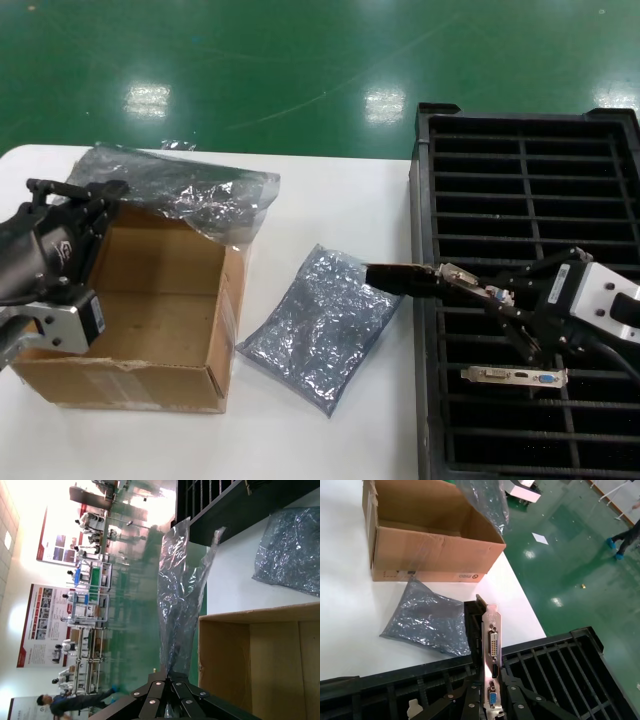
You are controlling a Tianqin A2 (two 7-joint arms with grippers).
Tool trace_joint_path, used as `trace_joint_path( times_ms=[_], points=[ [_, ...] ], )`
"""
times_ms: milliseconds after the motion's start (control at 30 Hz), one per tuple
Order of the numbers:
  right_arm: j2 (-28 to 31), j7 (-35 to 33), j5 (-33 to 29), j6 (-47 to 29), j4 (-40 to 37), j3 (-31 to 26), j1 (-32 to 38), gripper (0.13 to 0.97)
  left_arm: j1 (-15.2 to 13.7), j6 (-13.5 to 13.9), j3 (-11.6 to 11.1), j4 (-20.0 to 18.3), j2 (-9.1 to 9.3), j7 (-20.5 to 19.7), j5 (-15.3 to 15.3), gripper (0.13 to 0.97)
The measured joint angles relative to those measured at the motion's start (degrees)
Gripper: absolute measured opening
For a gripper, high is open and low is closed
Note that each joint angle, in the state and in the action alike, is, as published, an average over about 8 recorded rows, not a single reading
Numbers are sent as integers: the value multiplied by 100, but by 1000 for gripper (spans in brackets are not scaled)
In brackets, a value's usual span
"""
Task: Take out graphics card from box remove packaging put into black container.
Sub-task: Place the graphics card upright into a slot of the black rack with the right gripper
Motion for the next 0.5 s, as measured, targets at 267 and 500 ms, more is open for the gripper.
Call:
trace_joint_path(
  times_ms=[267, 500],
  points=[
    [-6, 18, -44, -24, 10, 17, -6, 185, 0, 0, 0, 0, 0, 0, 0, 139],
    [-143, 4, 25, -164, -50, -32, 166, 185, 0, 0, 0, 0, 0, 0, 0, 139]
  ],
)
